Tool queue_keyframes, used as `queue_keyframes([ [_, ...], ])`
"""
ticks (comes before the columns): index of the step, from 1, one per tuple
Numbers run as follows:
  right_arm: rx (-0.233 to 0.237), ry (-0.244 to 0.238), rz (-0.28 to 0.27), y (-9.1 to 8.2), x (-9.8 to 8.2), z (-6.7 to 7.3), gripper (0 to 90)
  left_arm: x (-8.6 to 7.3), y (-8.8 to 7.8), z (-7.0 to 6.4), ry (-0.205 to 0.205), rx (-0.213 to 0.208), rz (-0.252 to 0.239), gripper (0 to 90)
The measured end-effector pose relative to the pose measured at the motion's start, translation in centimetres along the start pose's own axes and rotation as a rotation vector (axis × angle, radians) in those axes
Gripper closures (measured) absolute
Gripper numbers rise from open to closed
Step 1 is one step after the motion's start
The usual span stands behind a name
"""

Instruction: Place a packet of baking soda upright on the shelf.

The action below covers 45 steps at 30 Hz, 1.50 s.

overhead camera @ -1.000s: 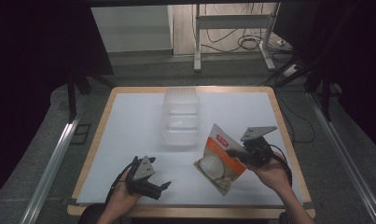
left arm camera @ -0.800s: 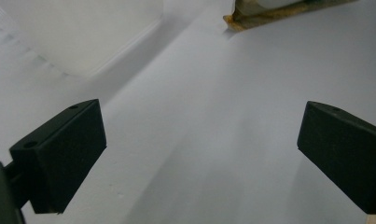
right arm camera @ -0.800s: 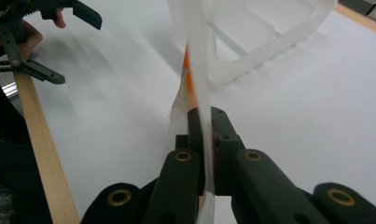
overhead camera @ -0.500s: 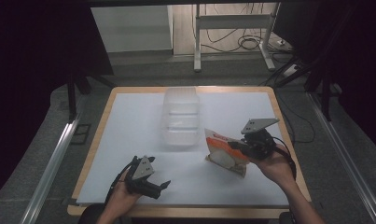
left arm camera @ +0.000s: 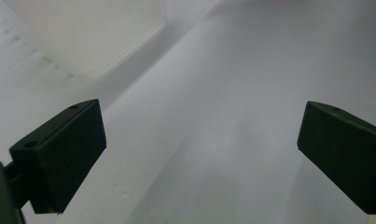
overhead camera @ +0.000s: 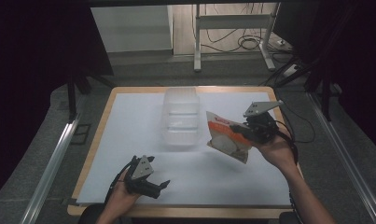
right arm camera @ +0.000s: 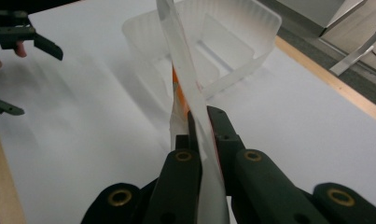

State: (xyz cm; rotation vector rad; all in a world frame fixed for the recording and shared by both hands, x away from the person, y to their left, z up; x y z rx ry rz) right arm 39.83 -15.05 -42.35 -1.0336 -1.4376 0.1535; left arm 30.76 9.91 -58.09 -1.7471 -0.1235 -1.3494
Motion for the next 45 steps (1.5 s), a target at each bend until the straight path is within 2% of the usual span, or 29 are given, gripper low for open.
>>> queue_keyframes([
  [13, -0.043, 0.009, -0.004, 1.2, 2.7, -3.0, 88.4, 0.0, 0.0, 0.0, -0.005, -0.003, -0.004, 1.2],
  [19, -0.035, 0.019, -0.024, 2.5, 4.2, -3.8, 88.4, 0.1, -0.1, 0.0, -0.007, -0.004, -0.006, 1.2],
  [28, -0.005, 0.014, -0.043, 4.7, 6.7, -3.4, 88.4, 0.1, -0.2, 0.0, -0.009, -0.007, -0.011, 1.2],
  [45, 0.043, -0.021, -0.048, 9.2, 10.5, -1.5, 88.3, 0.2, -0.2, 0.0, -0.008, -0.01, -0.015, 1.2],
])
Point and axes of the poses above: each handheld gripper's, and its own axes: y roughly forward along the jaws, x roughly out of its top, z roughly to its left, the point moved 10 cm from there along y, roughly forward along the jaws, and after that the axes turned 7 degrees about -y, right-handed, at the moved point
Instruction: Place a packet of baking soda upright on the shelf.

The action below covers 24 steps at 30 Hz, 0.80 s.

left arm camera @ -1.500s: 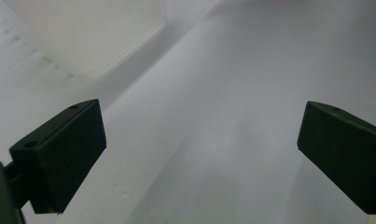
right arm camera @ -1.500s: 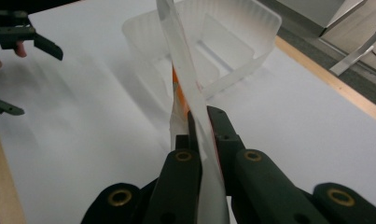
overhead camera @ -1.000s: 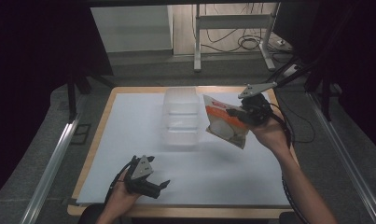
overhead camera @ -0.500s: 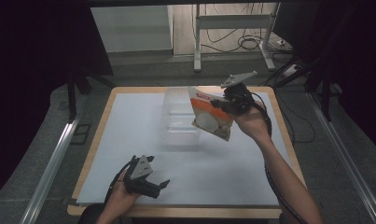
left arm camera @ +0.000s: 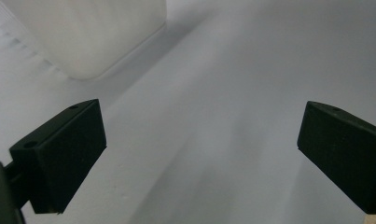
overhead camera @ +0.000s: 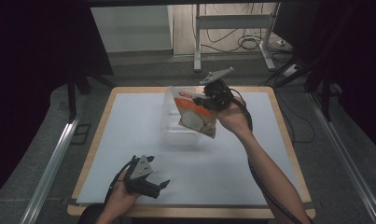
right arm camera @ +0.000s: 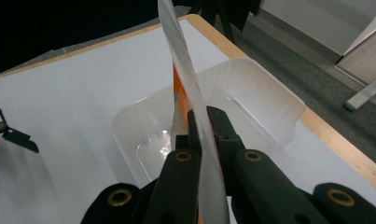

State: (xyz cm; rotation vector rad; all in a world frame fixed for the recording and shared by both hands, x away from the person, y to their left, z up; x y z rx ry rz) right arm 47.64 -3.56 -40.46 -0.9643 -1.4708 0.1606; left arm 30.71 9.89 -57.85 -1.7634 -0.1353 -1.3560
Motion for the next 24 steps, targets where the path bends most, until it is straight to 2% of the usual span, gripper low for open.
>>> queue_keyframes([
  [16, 0.044, -0.03, -0.008, 4.5, 2.8, 2.3, 88.3, 0.0, 0.0, 0.0, 0.003, -0.004, 0.001, 1.2],
  [20, 0.048, -0.042, -0.001, 5.6, 2.8, 2.7, 88.2, 0.0, 0.0, -0.1, 0.003, -0.003, 0.001, 1.2],
  [24, 0.052, -0.031, 0.011, 6.5, 2.1, 2.7, 88.1, -0.1, 0.0, -0.1, 0.005, -0.005, 0.005, 1.2],
])
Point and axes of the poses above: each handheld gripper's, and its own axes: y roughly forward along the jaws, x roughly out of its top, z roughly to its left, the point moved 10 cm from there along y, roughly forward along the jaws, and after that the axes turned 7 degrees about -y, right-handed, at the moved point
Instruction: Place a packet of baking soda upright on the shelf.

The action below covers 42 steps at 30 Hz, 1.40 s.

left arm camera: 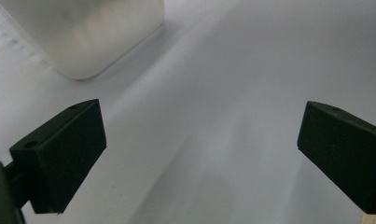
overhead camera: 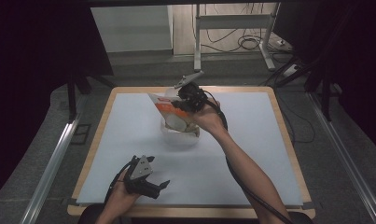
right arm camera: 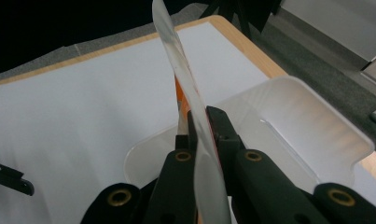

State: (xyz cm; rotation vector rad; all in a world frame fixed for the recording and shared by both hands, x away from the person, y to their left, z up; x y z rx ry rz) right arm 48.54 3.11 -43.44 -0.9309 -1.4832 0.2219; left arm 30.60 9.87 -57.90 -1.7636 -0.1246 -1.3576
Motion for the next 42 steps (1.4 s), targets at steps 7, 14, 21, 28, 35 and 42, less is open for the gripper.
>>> queue_keyframes([
  [7, 0.014, 0.026, 0.004, 1.0, -1.6, -0.1, 87.9, 0.0, 0.0, 0.0, 0.0, 0.002, 0.002, 1.2],
  [14, -0.007, 0.062, 0.031, 1.3, -3.9, -1.1, 87.6, 0.0, 0.0, -0.1, 0.0, 0.0, 0.001, 1.2],
  [21, -0.003, 0.086, 0.061, 0.9, -6.2, -1.8, 85.8, 0.0, 0.2, -0.1, -0.003, 0.001, 0.001, 1.2],
  [28, -0.019, 0.052, 0.069, 0.6, -5.6, -1.4, 67.4, 0.0, 0.1, 0.0, -0.005, 0.003, 0.001, 1.2],
  [35, -0.058, 0.048, 0.039, -0.5, -4.9, -1.9, 34.5, 0.0, 0.1, 0.0, 0.001, 0.003, 0.002, 1.2],
  [42, -0.076, 0.048, 0.032, -1.0, -5.4, -2.3, 17.5, -0.1, 0.1, 0.0, 0.0, 0.002, 0.004, 1.2],
])
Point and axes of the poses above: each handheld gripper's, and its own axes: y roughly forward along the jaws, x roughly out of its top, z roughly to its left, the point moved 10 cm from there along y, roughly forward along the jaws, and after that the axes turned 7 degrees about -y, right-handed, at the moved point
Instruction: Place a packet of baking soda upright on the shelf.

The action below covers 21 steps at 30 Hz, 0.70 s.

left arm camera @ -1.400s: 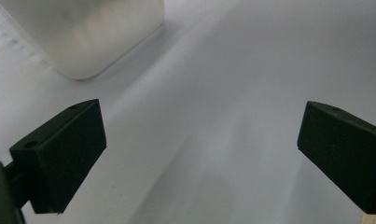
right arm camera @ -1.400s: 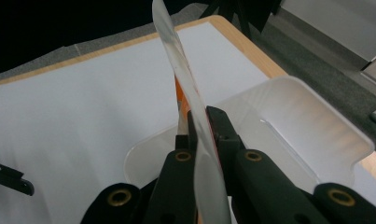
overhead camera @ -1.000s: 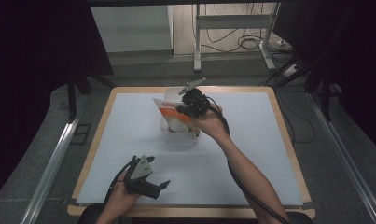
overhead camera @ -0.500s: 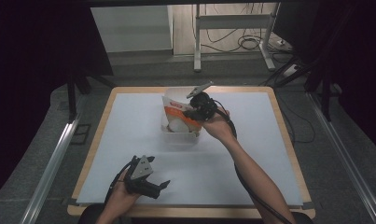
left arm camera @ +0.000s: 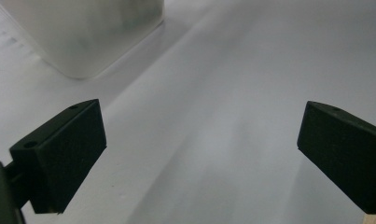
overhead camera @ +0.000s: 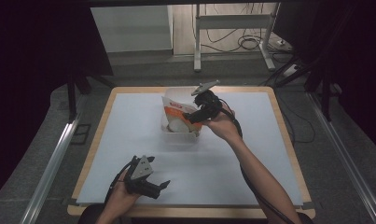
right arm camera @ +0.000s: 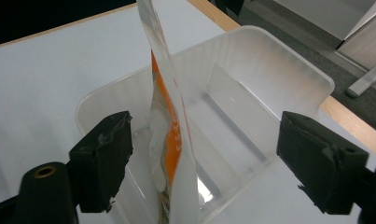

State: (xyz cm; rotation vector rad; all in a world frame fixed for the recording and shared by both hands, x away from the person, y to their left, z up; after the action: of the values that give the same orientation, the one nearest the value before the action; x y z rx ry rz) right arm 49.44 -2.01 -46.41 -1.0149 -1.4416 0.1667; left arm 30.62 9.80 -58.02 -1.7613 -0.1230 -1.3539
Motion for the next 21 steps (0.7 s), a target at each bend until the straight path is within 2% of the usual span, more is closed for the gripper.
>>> queue_keyframes([
  [7, 0.014, 0.025, 0.011, -0.4, -1.1, 0.0, 9.9, 0.0, 0.0, 0.0, 0.003, 0.001, -0.001, 1.2],
  [21, 0.015, 0.021, 0.016, -2.2, -3.7, 0.8, 5.5, 0.0, 0.0, -0.1, -0.001, -0.002, -0.003, 1.2],
])
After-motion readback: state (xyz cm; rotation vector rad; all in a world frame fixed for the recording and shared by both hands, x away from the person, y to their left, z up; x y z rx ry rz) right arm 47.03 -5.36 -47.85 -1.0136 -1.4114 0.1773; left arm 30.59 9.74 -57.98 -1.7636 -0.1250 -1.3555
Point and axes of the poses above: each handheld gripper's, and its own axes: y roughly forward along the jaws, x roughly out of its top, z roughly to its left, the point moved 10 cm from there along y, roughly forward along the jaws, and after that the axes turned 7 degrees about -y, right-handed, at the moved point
